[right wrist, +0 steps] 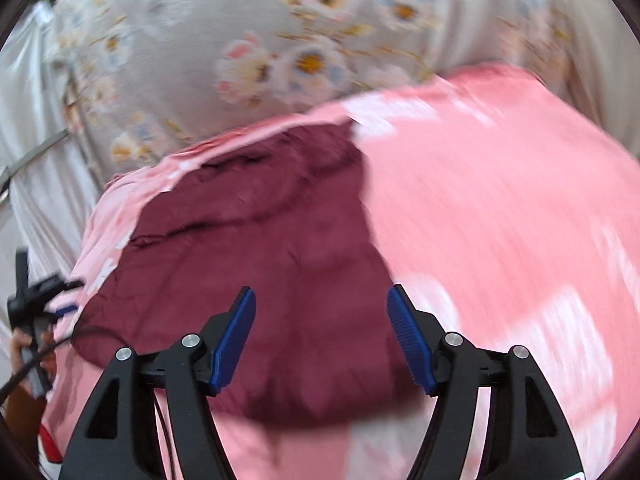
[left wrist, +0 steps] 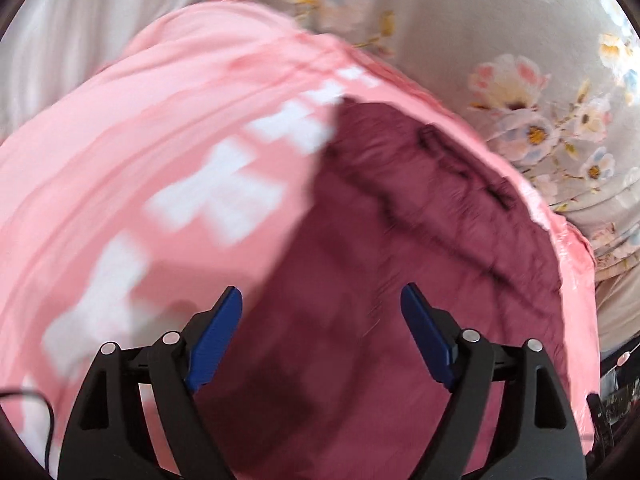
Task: Fold large clothes
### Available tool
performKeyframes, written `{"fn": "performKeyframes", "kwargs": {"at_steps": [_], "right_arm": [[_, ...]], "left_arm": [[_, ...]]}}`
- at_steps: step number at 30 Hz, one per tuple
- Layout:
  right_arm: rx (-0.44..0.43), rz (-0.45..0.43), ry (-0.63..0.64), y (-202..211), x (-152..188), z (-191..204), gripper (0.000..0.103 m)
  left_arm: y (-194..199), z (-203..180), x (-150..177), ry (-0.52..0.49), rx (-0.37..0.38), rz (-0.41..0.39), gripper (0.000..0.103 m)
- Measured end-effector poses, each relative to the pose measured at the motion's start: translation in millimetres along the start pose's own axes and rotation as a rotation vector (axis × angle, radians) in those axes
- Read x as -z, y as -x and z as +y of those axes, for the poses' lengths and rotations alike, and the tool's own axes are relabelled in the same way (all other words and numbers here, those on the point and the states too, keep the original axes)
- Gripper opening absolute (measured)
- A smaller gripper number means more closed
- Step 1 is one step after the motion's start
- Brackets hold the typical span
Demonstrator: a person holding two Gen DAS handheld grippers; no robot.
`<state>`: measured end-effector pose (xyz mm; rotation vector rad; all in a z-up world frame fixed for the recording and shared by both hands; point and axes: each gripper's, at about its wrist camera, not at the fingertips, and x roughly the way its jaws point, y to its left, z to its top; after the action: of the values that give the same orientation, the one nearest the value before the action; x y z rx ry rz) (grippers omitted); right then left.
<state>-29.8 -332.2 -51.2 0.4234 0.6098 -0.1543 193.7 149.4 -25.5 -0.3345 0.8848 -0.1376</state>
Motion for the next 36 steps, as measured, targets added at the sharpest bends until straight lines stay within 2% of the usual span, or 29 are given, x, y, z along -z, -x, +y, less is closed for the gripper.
{"fn": "performKeyframes", "kwargs": {"at_steps": [2,5,8,11,12,13,14,15,17,19,24,27,31,33,36], "right_arm": [[0.022,0.027,-0.063,1,16,-19,0.068],[0.003,0.066,-0.168,-4,28,-38,0.068],[-0.031,0.069,-0.175,-9,28,-37,0.068],[-0.047,0.095,-0.191,-20,28,-33,0.067],[-0.036,0.093,-0.191,-21,29,-31,0.062],[-0.032,0.090,-0.188,-22,28,-30,0.056],[-0.029,0.085,-0.189,-23,28,-28,0.041],[-0.026,0.080,-0.193,-22,29,-29,0.024],[-0.049,0.070,-0.210,-17,30,-30,0.008],[-0.052,0.055,-0.206,-5,29,-28,0.005],[-0.059,-0.033,-0.055,50,26,0,0.003],[-0.094,-0.089,0.090,102,31,23,0.003],[-0.142,-0.177,0.285,187,52,46,0.003],[-0.157,-0.212,0.326,224,61,49,0.003],[-0.159,-0.248,0.346,269,72,49,0.003]], "left_arm": [[8,24,19,0.032,-0.029,0.018,0.079],[13,42,33,0.064,-0.030,0.030,0.079],[12,51,43,0.103,0.007,0.041,0.079],[7,43,45,0.088,-0.015,0.026,0.079],[7,40,46,0.084,-0.010,0.027,0.078],[7,38,46,0.083,-0.003,0.030,0.067],[6,35,46,0.079,0.013,0.044,0.054],[6,33,47,0.076,0.025,0.056,0.048],[8,26,47,0.063,0.039,0.068,0.025],[19,20,47,0.036,0.036,0.054,0.012],[63,15,46,0.022,0.106,0.011,0.006],[104,9,51,-0.018,0.148,-0.028,0.005],[187,10,73,-0.076,0.228,-0.114,0.005],[229,19,87,-0.079,0.269,-0.167,0.005],[278,31,100,-0.062,0.285,-0.240,0.005]]}}
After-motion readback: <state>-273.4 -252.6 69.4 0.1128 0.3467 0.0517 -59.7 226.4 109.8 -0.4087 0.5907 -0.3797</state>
